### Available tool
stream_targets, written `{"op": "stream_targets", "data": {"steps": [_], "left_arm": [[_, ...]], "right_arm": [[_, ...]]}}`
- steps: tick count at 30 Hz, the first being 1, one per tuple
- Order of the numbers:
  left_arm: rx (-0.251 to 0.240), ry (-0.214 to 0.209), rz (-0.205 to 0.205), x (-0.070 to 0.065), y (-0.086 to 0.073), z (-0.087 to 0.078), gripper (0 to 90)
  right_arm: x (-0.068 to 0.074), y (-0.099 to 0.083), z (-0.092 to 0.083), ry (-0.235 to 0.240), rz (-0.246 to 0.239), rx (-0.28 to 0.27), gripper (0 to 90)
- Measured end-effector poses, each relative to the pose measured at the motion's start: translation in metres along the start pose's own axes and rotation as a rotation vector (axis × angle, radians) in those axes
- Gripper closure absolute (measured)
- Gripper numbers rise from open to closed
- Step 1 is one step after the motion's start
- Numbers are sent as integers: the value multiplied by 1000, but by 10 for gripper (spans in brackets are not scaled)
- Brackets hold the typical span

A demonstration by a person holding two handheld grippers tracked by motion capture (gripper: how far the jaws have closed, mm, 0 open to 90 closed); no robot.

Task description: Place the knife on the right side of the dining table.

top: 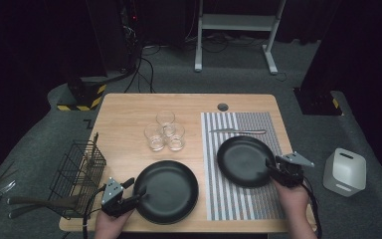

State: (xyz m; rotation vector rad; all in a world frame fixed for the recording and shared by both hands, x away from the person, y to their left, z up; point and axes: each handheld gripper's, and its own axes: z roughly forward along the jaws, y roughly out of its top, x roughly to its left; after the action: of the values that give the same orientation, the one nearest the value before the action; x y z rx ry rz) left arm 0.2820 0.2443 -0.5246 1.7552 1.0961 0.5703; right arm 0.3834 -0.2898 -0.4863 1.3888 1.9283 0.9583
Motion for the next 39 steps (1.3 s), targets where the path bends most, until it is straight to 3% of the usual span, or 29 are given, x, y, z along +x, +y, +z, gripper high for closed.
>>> {"op": "stream_targets", "data": {"steps": [9, 19, 29, 39], "left_arm": [[-1, 6, 7, -1, 0, 0, 405], [-1, 5, 2, 0, 0, 0, 429], [-5, 8, 5, 0, 0, 0, 437], [-13, 0, -36, 2, -1, -1, 438]], "right_arm": [[8, -12, -19, 9, 16, -12, 542], [33, -23, -29, 46, 17, -21, 527], [70, -28, -34, 129, 1, -35, 518], [112, -27, -29, 234, -34, -42, 524]]}}
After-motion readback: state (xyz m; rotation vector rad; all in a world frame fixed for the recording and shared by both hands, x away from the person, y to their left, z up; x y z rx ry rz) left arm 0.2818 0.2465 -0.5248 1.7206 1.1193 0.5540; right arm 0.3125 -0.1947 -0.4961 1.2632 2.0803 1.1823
